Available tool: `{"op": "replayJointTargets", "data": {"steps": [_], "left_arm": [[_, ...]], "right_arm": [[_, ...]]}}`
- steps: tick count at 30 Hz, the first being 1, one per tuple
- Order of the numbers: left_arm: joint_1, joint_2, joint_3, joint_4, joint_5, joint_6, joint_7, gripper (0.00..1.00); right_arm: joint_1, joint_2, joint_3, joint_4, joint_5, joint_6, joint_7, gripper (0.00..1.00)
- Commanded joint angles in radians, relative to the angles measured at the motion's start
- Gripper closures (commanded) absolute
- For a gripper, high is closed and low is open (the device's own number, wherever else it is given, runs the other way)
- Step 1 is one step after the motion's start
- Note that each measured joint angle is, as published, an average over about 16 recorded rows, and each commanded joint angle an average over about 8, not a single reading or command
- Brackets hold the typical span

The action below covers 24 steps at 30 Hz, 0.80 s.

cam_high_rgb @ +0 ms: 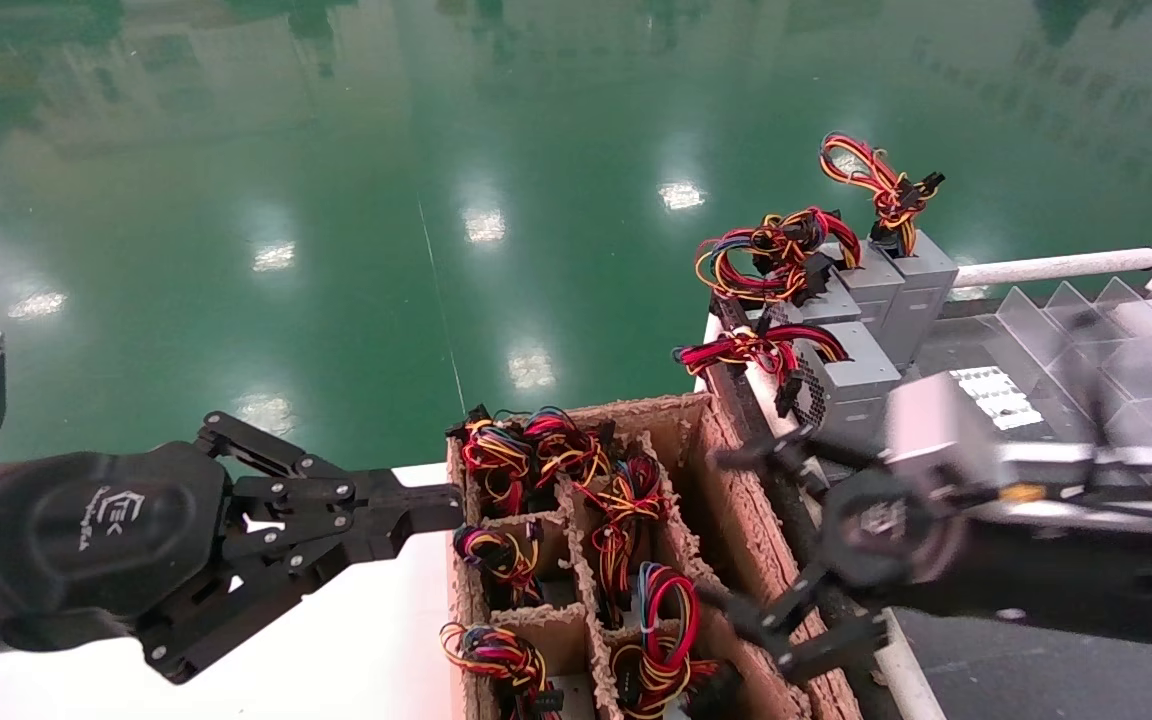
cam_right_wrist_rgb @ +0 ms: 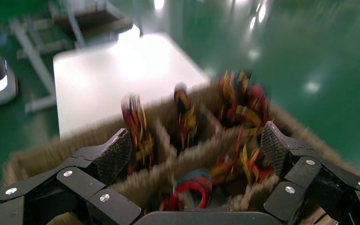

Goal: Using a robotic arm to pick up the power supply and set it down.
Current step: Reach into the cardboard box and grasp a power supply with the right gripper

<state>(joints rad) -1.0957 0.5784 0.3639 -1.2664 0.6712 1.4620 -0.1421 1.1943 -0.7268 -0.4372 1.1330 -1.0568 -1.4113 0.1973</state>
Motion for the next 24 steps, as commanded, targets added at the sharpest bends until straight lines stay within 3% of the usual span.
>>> {"op": "replayJointTargets", "data": {"steps": [1,2,4,5,9,10,12,13,24], "left_arm": [[0.000,0.000,0.000,0.000,0.000,0.000,0.000,1.00],[0.000,0.000,0.000,0.000,0.000,0.000,0.000,0.95],[0.000,0.000,0.000,0.000,0.000,0.000,0.000,0.70],[0.000,0.000,0.000,0.000,0.000,0.000,0.000,0.58],[0.000,0.000,0.000,0.000,0.000,0.000,0.000,0.08],[0.000,0.000,0.000,0.000,0.000,0.000,0.000,0.00],[0.000,0.000,0.000,0.000,0.000,0.000,0.000,0.00],[0.000,0.000,0.000,0.000,0.000,0.000,0.000,0.00],[0.000,0.000,0.000,0.000,0.000,0.000,0.000,0.00]], "right_arm": [[0.028,-0.022,-0.033,-0.012,-0.062,0.003,0.004,0.00],[0.040,-0.033,-0.047,-0.016,-0.089,0.004,0.001,0.00],[0.060,-0.055,-0.071,-0.025,-0.137,0.007,-0.005,0.00],[0.069,-0.064,-0.081,-0.030,-0.158,0.009,-0.010,0.08],[0.094,-0.097,-0.110,-0.045,-0.224,0.022,-0.035,0.58],[0.098,-0.103,-0.115,-0.047,-0.236,0.027,-0.042,0.70],[0.102,-0.114,-0.124,-0.048,-0.258,0.036,-0.057,0.95],[0.103,-0.119,-0.128,-0.046,-0.269,0.041,-0.065,1.00],[0.082,-0.136,-0.157,0.022,-0.369,0.113,-0.109,1.00]]}}
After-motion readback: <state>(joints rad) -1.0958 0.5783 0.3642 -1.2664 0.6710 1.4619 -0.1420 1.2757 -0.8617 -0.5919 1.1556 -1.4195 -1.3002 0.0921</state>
